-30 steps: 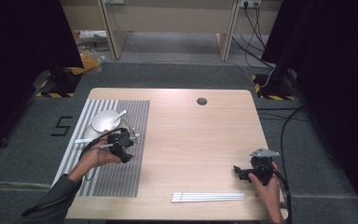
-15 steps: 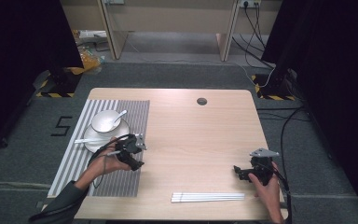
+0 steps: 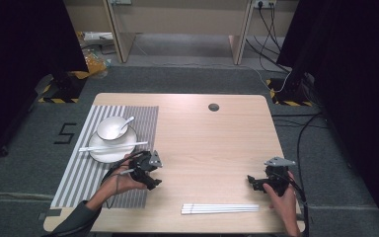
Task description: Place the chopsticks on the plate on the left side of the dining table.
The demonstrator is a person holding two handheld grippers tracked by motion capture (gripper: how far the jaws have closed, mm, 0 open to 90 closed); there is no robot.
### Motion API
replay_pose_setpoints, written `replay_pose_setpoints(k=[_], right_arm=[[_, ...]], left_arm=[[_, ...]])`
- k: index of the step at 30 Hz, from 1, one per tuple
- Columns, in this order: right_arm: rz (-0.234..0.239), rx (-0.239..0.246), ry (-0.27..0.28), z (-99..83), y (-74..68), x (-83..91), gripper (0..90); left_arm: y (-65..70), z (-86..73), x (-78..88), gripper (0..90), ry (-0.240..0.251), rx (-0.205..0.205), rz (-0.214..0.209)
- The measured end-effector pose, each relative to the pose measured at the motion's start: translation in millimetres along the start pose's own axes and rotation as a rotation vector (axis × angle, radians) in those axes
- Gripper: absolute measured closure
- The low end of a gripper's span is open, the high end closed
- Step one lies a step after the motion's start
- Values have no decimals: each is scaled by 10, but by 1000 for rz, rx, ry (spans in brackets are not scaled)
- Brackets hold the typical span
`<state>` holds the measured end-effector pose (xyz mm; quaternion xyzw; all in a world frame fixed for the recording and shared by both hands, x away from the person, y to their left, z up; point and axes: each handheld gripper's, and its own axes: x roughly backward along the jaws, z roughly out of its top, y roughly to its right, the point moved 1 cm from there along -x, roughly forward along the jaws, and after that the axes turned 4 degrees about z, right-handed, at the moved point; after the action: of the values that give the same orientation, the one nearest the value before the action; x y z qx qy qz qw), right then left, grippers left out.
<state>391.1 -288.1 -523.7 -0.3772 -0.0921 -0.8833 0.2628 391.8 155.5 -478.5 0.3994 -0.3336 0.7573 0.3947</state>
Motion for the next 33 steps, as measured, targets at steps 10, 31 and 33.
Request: replay_pose_setpoints(k=[10, 31, 33], right_arm=[[0, 0, 0, 0, 0, 0, 3], [0, 0, 0, 0, 0, 0, 3], [0, 0, 0, 0, 0, 0, 3]], left_arm=[[116, -65, -93, 290, 25, 26, -18], [351, -196, -99, 265, 75, 25, -37], [366, -216, -89, 265, 79, 30, -37]])
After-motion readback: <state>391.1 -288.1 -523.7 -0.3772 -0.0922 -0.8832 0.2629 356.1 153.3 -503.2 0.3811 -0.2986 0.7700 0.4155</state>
